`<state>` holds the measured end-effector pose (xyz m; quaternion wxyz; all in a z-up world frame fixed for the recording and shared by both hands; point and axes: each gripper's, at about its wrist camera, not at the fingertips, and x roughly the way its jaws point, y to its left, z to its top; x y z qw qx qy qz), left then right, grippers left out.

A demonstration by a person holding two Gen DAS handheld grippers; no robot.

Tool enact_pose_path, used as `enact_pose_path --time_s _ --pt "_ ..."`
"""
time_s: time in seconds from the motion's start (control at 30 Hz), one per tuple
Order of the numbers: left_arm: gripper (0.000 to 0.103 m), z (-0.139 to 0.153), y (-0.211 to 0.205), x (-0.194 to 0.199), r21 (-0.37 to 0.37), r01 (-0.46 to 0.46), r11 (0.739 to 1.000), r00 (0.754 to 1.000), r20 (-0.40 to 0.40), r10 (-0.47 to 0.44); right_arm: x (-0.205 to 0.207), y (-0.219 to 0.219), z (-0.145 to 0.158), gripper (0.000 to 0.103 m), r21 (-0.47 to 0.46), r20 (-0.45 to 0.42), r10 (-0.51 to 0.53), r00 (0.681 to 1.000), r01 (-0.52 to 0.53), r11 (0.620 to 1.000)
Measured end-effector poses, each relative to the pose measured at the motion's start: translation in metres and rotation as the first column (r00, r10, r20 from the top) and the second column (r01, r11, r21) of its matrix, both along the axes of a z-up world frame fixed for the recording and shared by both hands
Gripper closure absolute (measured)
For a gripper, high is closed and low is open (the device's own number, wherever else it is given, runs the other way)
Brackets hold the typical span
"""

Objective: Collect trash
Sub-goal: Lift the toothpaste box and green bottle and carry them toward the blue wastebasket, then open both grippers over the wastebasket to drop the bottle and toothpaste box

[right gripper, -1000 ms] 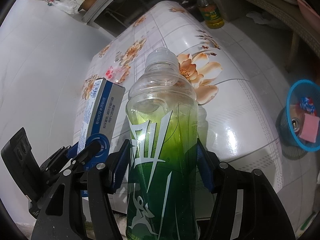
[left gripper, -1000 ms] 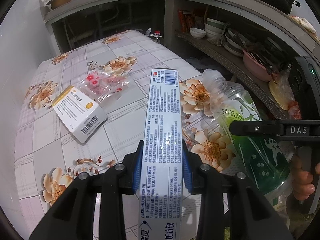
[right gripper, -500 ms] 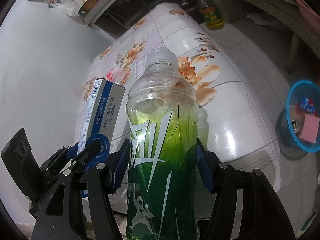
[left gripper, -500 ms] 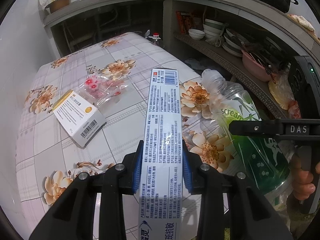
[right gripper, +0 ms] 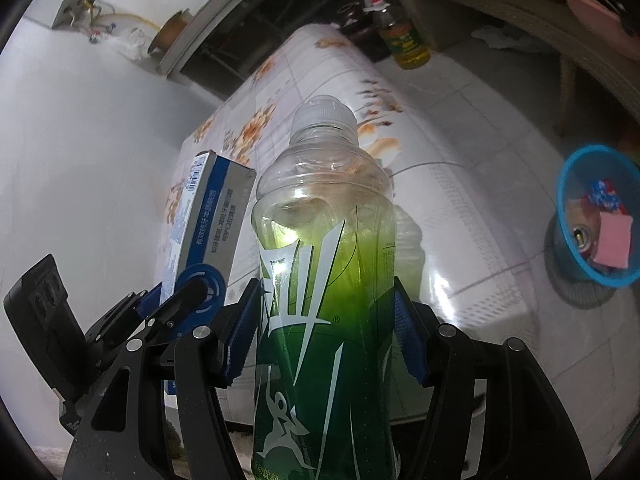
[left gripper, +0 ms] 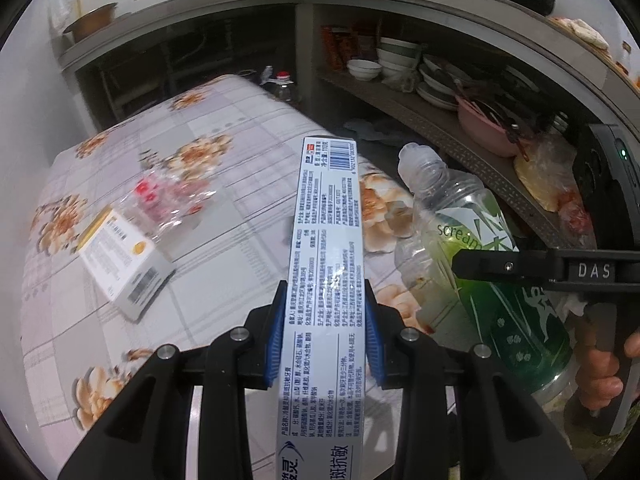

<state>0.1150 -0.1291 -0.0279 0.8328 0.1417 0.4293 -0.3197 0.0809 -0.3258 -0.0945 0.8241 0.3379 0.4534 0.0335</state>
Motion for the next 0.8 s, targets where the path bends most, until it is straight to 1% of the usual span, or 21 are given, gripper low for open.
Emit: enact_pose_path --time_s 0.23,0.37,0.47,0.6,0.7,0.8 --pt "0.07 0.005 -0.044 -0.01 -0.002 0.103 0.995 0.995 0.004 -0.103 -0.034 -0.036 -0.001 0.044 0.024 0.017 -0.107 0.994 0.107 0.994" --pt "0.07 0.009 -0.078 -0.015 -0.013 0.171 0.985 0.985 0.002 -0.171 -0.055 -0.058 0.0 0.044 0.025 0.025 -0.176 0.984 0.175 0.984" --pt "0.07 0.01 -0.101 -0.022 -0.018 0.219 0.975 0.976 -0.003 -0.219 -0.076 -0.079 0.0 0.044 0.03 0.031 -0.239 0.971 0.238 0.971" --pt "0.07 0.007 -0.142 -0.031 -0.026 0.286 0.958 0.957 -0.041 -0.287 -0.099 -0.1 -0.004 0.044 0.037 0.025 -0.31 0.95 0.309 0.95" --pt "0.07 0.001 -0.17 -0.037 -0.036 0.327 0.944 0.94 -0.085 -0.329 -0.116 -0.114 -0.011 0.044 0.038 0.013 -0.358 0.934 0.358 0.933" --pt "0.07 -0.01 -0.197 -0.037 -0.049 0.351 0.935 0.921 -0.163 -0.354 -0.132 -0.129 -0.021 0.044 0.032 -0.012 -0.403 0.915 0.404 0.914"
